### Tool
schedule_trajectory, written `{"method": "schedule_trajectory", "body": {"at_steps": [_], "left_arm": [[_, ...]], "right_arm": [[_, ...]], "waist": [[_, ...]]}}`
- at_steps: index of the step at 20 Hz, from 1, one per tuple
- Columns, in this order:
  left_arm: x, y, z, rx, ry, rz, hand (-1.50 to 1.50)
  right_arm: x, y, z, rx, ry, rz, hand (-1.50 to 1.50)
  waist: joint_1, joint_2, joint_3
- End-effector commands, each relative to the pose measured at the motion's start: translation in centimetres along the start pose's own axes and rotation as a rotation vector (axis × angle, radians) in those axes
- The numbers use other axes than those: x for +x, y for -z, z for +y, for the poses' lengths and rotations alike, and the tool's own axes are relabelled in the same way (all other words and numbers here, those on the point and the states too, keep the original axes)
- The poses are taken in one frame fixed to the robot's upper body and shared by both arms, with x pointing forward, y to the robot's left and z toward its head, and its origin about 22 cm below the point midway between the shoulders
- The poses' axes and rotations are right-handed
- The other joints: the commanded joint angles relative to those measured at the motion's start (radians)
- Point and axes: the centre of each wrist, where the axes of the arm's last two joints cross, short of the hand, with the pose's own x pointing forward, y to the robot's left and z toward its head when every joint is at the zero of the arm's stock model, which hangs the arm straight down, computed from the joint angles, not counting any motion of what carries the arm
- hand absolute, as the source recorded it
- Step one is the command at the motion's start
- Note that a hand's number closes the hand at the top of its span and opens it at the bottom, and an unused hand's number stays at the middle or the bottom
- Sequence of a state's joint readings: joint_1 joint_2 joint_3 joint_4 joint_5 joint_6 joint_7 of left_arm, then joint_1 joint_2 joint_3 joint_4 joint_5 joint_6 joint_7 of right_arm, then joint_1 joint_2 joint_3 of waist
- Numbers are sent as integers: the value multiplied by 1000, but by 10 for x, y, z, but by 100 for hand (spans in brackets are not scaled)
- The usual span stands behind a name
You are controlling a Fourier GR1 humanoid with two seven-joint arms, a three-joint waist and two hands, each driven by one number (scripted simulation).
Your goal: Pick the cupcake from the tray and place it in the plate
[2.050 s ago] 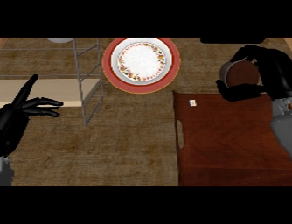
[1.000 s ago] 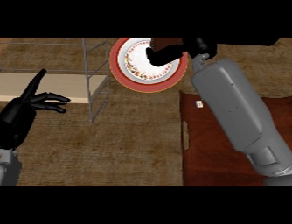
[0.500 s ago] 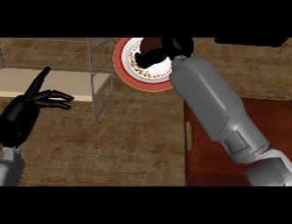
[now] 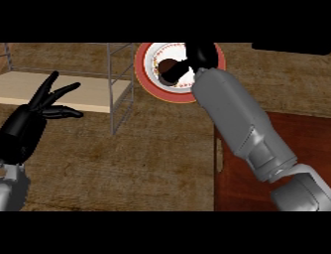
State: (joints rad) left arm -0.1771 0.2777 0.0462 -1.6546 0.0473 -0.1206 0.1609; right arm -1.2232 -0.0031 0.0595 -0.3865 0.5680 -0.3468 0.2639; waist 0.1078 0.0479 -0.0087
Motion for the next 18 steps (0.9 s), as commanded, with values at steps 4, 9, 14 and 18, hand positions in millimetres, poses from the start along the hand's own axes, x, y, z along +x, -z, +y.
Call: {"method": "schedule_trajectory", "body": {"at_steps": [4,9,14,18], "left_arm": [[41,29,-9,-25,-19,-169,0],[31,27,-12,6,-18,-137,0],[29,17,-6,-2,-12,-144,0],[25,13,12,39,-9,-120,0]], "right_arm": [[12,5,-11,-82,189,-72,-150],[8,7,-18,-171,375,-101,-150],[12,15,-36,-206,506,-75,-150],[-40,17,-41,-236,568,-45,-150]], "waist": [[2,5,10],[-26,-6,11],[-35,-12,9],[-65,-20,10]]}}
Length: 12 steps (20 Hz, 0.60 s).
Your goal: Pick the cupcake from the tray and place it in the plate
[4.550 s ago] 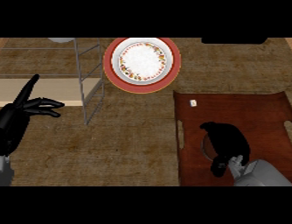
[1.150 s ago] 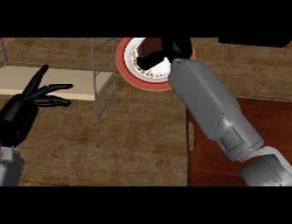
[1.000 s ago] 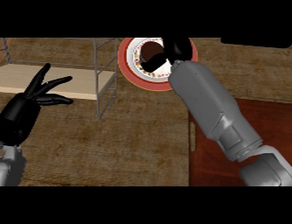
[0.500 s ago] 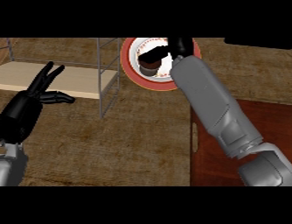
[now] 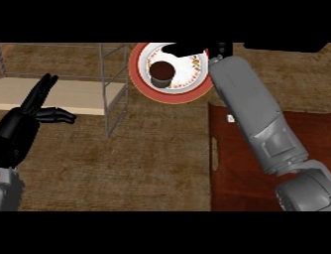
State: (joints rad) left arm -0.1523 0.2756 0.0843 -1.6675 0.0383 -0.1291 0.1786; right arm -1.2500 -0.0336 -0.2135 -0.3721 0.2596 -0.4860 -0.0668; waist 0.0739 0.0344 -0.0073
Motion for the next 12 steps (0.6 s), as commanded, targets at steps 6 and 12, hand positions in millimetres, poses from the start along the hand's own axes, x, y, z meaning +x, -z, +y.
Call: {"method": "schedule_trajectory", "body": {"at_steps": [6,12], "left_arm": [[30,28,-13,19,-30,-136,0],[28,25,-5,15,-23,-135,0]], "right_arm": [[-50,5,-47,-58,123,-27,-150],[-93,5,-103,-7,102,-22,-150]], "waist": [[-55,-12,9],[-58,-23,8]]}}
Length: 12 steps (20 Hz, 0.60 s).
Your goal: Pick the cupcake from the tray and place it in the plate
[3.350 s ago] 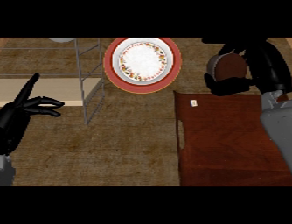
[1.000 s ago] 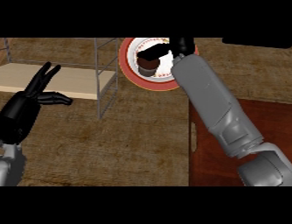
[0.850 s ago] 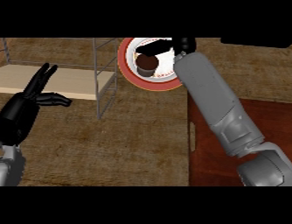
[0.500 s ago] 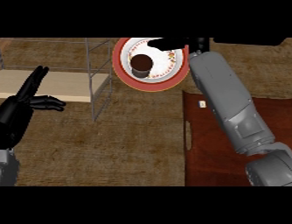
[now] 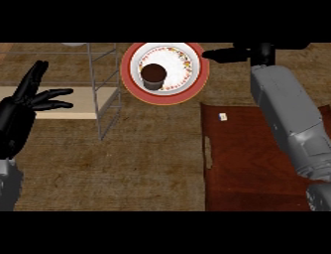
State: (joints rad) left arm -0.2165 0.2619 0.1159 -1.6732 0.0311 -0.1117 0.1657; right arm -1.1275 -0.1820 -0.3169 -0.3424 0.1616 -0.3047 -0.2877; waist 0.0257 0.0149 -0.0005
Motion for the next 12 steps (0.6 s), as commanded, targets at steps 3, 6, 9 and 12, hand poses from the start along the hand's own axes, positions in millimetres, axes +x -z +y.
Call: {"method": "schedule_trajectory", "body": {"at_steps": [3,6,9,12], "left_arm": [[21,20,-13,-10,-19,-58,0],[-7,9,-10,-16,5,-40,0],[-2,6,0,2,-15,-27,0],[4,5,-5,-1,-11,-56,0]], "right_arm": [[-33,-3,-61,12,-17,-8,-150],[-43,-7,-76,6,-22,-29,-150],[-45,-9,-99,67,-45,-9,-150],[-44,-7,-117,33,-73,-24,-150]], "waist": [[-3,-3,2],[-6,-6,1],[-19,-15,1],[-11,-12,1]]}}
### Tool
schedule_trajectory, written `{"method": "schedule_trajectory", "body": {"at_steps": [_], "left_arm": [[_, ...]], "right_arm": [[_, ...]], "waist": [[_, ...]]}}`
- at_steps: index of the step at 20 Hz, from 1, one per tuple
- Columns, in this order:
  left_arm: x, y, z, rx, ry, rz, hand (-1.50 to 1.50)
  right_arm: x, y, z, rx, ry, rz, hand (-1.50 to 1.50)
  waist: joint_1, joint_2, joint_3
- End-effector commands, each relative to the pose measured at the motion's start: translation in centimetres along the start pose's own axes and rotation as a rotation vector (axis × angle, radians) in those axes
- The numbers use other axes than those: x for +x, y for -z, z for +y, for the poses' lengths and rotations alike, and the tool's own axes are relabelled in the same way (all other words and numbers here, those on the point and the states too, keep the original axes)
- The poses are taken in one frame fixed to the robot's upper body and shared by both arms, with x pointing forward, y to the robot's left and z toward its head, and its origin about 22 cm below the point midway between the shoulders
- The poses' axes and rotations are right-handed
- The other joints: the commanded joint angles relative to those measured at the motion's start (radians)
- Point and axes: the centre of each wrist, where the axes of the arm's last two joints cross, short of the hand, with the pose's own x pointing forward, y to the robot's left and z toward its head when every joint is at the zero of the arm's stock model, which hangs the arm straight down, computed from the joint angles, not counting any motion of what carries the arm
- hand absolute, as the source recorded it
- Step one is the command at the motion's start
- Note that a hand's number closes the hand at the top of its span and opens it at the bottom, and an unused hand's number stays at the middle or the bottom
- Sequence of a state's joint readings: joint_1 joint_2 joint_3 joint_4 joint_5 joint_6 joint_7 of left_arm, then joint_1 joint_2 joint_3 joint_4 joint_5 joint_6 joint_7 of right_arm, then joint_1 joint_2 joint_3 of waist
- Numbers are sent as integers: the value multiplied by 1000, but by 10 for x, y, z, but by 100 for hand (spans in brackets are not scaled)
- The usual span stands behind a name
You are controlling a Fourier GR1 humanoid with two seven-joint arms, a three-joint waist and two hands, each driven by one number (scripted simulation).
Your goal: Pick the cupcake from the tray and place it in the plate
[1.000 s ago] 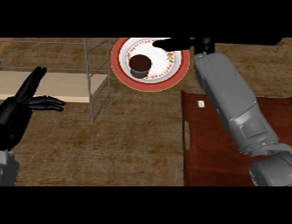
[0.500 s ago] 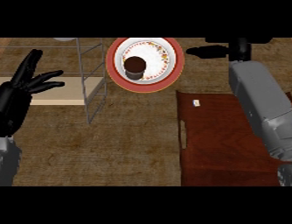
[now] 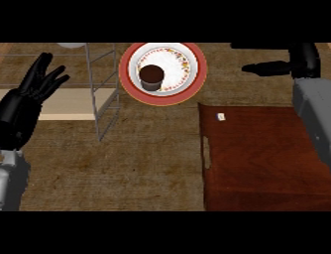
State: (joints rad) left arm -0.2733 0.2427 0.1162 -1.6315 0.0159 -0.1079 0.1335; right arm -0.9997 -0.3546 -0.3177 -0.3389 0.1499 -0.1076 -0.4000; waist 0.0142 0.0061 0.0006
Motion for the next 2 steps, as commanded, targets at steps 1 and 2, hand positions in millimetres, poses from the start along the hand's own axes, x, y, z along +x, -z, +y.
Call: {"method": "schedule_trajectory", "body": {"at_steps": [1,2], "left_arm": [[-2,6,-2,-11,-2,-4,0],[-11,5,-9,-15,8,-13,0]], "right_arm": [[-11,-5,-26,-26,-48,-11,-150],[-17,-9,-38,-44,-58,-18,-150]], "waist": [[5,2,0],[5,4,0]]}}
